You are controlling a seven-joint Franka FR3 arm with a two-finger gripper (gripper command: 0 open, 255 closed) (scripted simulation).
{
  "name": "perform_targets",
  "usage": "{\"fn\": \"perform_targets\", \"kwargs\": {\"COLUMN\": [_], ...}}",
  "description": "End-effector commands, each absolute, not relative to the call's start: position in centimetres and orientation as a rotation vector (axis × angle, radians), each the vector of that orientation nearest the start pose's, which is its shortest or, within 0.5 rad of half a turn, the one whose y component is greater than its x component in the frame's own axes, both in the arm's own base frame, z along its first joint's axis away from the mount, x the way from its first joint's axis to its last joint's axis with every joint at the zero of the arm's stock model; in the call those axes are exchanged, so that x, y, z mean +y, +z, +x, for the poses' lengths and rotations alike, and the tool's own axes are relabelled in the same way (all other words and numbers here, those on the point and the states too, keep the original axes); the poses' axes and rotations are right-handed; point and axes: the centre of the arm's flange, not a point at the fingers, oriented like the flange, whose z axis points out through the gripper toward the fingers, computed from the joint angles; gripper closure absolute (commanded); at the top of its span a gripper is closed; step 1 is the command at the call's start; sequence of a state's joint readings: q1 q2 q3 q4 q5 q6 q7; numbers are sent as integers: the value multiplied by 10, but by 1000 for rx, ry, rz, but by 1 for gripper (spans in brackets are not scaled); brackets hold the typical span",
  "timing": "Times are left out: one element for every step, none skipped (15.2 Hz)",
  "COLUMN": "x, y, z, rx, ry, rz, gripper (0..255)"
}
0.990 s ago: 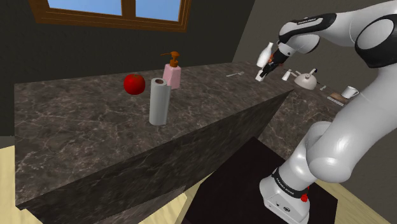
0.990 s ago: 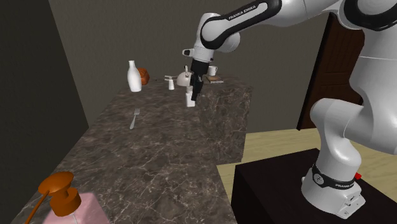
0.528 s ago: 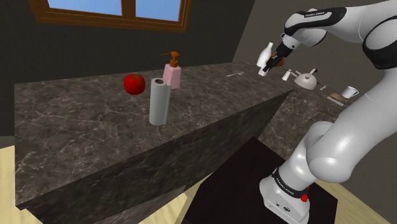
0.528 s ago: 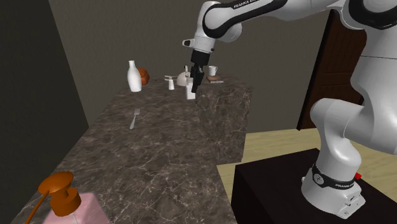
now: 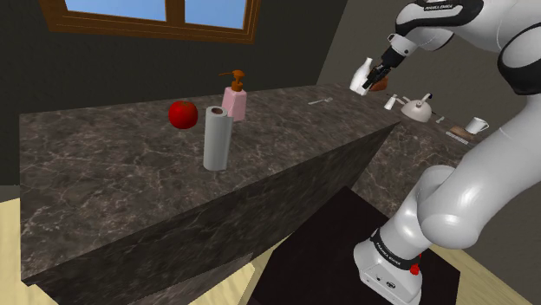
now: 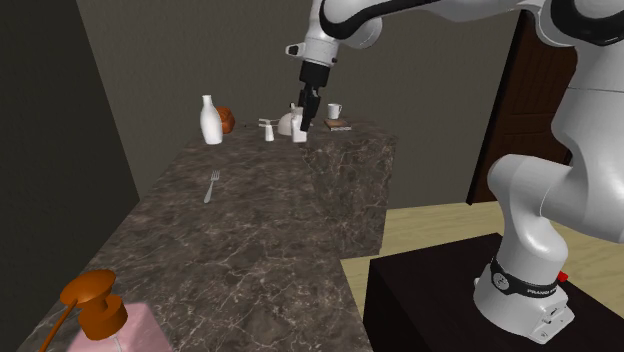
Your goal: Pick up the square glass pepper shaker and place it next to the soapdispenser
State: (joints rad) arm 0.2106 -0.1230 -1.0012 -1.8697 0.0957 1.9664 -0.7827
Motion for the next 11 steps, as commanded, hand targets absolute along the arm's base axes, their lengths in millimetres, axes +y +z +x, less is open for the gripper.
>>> {"fn": "perform_targets", "kwargs": {"x": [-409, -409, -409, -409, -409, -409, -409, -409, -409, -409, -409], "y": [565, 570, 576, 581, 586, 592, 597, 602, 607, 613, 615], "z": [382, 382, 382, 382, 382, 382, 382, 382, 382, 382, 382], "rx": [66, 66, 66, 66, 66, 66, 66, 66, 66, 66, 66], "ry": [-391, -391, -391, -391, -391, -391, -391, -391, -391, -391, -391], "rz": [-3093, -3093, -3093, -3093, -3093, -3093, -3093, -3093, -3093, -3093, -3093], "gripper": [255, 255, 255, 255, 255, 255, 255, 255, 255, 255, 255]}}
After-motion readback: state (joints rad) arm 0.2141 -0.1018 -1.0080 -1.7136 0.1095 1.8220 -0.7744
